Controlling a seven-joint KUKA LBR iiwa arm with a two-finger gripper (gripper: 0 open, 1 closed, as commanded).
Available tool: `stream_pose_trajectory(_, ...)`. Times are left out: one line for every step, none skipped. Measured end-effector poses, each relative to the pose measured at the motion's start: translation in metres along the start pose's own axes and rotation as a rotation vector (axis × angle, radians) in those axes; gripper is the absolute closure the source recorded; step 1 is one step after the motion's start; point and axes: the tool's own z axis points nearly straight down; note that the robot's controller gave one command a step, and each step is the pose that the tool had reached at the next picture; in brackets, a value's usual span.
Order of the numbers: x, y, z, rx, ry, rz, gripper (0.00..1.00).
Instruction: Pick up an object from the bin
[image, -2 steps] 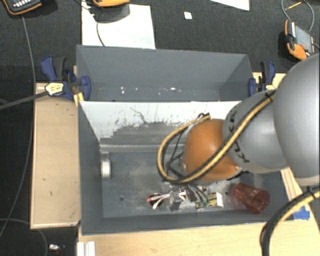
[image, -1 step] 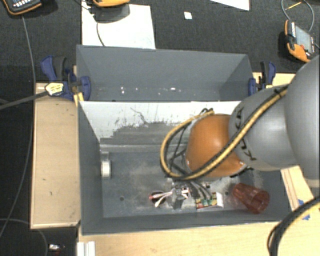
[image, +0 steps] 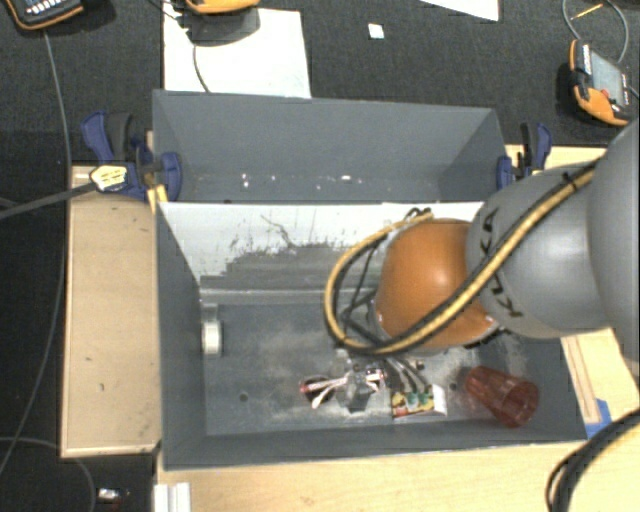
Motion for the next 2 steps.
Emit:
stream_pose_trajectory(0.000, 0.000, -0.017, 0.000, 0.001, 0.001, 1.00)
stream_pose_trajectory(0.000, 0.000, -0.054, 0.000, 0.004, 0.003, 1.00)
